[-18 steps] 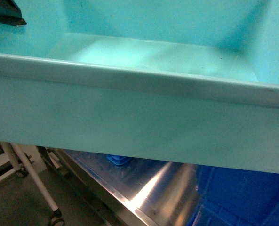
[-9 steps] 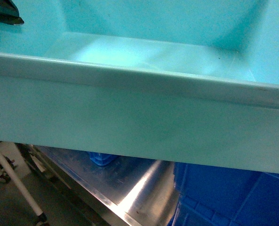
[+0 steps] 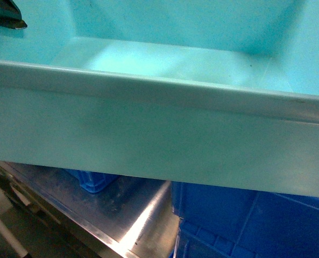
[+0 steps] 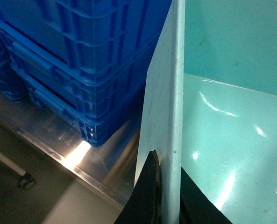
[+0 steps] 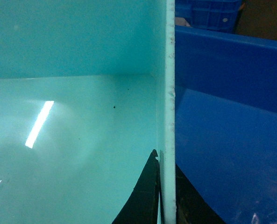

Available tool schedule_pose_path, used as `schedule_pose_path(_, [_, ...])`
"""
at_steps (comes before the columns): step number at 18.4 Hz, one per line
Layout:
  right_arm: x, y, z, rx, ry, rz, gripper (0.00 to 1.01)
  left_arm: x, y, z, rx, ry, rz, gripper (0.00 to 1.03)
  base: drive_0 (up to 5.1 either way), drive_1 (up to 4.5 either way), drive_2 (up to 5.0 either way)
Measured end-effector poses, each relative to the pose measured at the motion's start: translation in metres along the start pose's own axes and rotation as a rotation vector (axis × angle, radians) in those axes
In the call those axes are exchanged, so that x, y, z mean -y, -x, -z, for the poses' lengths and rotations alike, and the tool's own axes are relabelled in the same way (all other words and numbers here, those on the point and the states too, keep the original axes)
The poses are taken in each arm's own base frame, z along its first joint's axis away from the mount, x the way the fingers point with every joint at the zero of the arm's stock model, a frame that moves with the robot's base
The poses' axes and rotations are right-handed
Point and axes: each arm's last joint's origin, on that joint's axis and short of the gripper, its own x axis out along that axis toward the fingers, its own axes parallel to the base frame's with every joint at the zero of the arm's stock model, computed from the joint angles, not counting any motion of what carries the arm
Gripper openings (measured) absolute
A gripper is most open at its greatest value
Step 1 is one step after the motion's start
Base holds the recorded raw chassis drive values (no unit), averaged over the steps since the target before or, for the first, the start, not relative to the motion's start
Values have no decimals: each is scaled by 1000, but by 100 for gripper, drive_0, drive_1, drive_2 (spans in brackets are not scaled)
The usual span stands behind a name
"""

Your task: Stack blue boxes stably on right

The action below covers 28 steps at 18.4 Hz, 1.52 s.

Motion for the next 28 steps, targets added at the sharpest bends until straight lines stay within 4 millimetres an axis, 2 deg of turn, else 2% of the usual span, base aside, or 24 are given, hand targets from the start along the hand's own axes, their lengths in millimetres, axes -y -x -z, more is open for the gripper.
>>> schedule_pose_path(28, [0,0,0,0,0,0,2,0,0,0,1,0,1,2,-165,-165,-165])
